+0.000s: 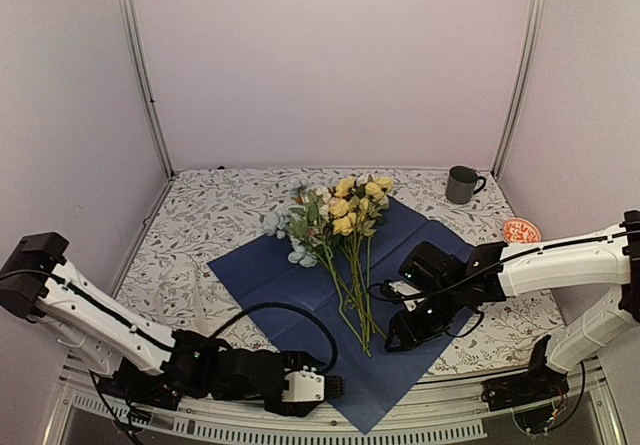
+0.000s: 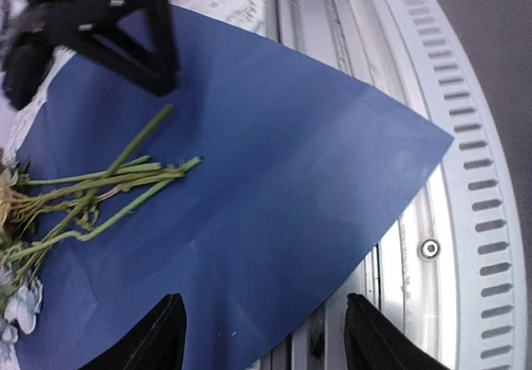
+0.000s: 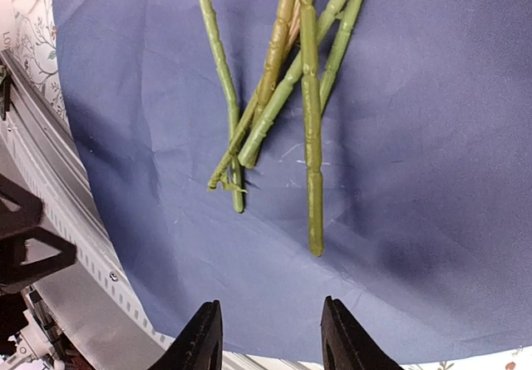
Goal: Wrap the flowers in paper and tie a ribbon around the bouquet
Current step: Pick up the bottom corner of the flattened wrapping paper from the center of the board.
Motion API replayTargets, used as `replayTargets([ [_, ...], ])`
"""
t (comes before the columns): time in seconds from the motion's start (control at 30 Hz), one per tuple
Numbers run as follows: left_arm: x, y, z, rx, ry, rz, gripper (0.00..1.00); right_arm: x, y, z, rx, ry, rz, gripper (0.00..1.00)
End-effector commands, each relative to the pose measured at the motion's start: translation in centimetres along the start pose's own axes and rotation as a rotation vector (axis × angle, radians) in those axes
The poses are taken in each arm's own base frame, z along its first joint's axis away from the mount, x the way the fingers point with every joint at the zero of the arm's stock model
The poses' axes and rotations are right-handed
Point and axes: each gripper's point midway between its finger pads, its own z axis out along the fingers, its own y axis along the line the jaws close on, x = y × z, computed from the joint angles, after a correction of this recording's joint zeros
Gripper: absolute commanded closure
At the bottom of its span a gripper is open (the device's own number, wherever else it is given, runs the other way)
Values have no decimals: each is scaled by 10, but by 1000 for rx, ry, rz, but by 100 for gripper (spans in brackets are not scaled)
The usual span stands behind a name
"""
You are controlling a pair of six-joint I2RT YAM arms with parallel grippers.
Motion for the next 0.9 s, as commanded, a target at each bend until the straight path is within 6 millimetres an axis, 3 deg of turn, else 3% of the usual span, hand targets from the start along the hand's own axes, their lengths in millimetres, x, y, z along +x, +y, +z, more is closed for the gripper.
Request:
replayTargets([
  [0.0, -2, -15, 32, -12, 74, 230, 38, -3, 10, 0, -59, -42, -4, 57],
  [0.1, -1, -22, 41, 12, 64, 274, 45, -2, 7, 0, -49, -53, 1, 57],
  [0.2, -1, -35, 42, 86, 46, 286, 45, 0, 7, 1, -64, -56, 0, 57],
  [0.47, 18, -60, 37, 277, 124, 314, 33, 1, 6, 5, -70, -57, -14, 57],
  [0.6, 19, -37, 50, 136, 144, 349, 36, 0, 7, 10, -81, -50, -18, 57],
  [0.77, 12, -32, 55, 101, 79, 343, 42, -4, 10, 14, -91, -50, -22, 57],
  [0.87, 4, -6, 57, -38, 49, 331, 45, -7, 12, 16, -98, -60, -25, 57],
])
